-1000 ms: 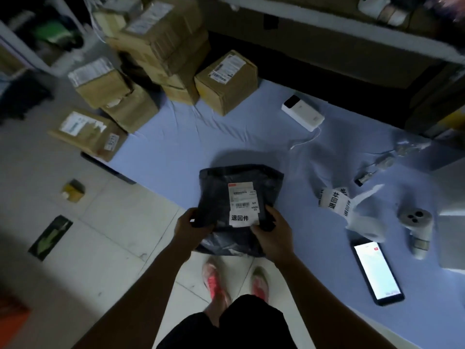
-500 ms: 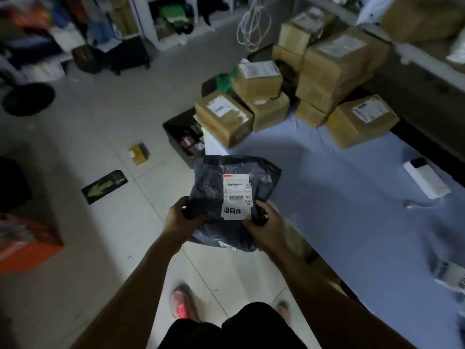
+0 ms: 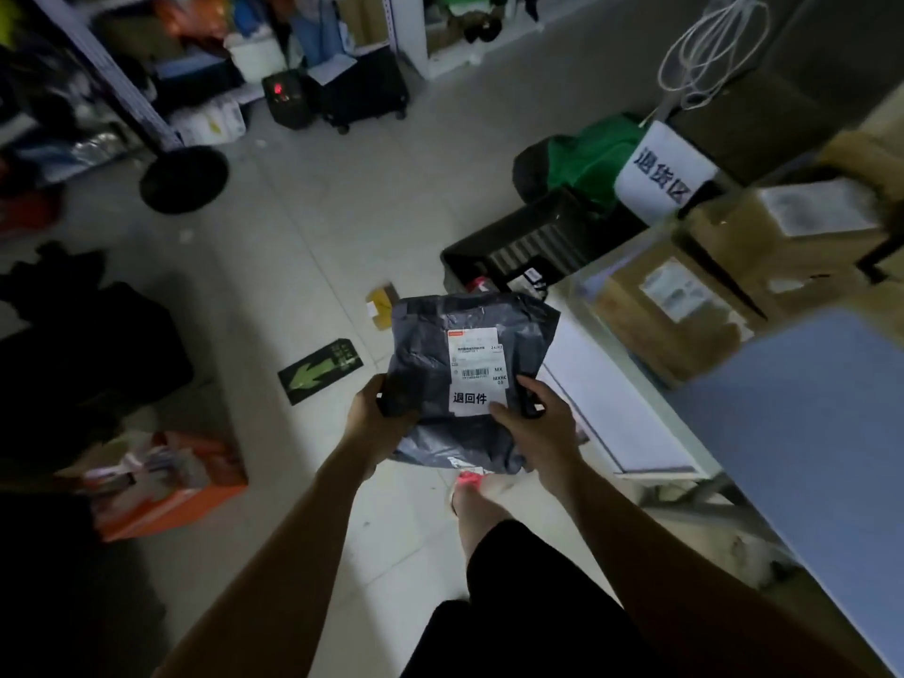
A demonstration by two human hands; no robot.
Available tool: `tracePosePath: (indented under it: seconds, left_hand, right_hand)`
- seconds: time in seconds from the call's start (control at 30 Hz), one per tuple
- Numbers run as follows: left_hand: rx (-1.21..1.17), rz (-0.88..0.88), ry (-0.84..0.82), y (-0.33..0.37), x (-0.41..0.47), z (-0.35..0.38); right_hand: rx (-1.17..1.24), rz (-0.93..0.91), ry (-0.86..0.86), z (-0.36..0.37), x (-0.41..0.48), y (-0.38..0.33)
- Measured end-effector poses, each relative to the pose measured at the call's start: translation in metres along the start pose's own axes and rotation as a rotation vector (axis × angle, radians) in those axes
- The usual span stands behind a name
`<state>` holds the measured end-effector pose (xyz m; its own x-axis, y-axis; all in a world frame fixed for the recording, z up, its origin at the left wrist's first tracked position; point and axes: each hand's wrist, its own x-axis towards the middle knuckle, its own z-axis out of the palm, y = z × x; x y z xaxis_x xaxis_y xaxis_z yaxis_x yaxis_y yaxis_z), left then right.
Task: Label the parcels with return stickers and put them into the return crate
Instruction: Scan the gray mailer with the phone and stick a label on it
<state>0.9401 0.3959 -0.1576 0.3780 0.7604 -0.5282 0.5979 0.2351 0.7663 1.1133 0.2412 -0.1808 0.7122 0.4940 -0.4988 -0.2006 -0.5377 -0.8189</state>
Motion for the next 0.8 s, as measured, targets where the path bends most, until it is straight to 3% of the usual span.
tracePosePath:
  seconds: [0.17, 0.53, 0.8]
  left_hand:
    - [0.108, -0.03, 0.02, 0.047, 0.127, -0.019]
    - [0.385, 0.161, -0.269, 0.201, 0.4, 0.046]
    - [0.646, 0.292, -0.59, 0.209, 0.653, 0.178]
  right_hand:
    - [0.096, 0.097, -0.049, 0.055, 0.111, -0.046]
    - [0.289, 0.268, 0.26, 0.064, 0.334, -0.137]
    - [0.349, 0.372, 0.52, 0.087, 0.547, -0.076]
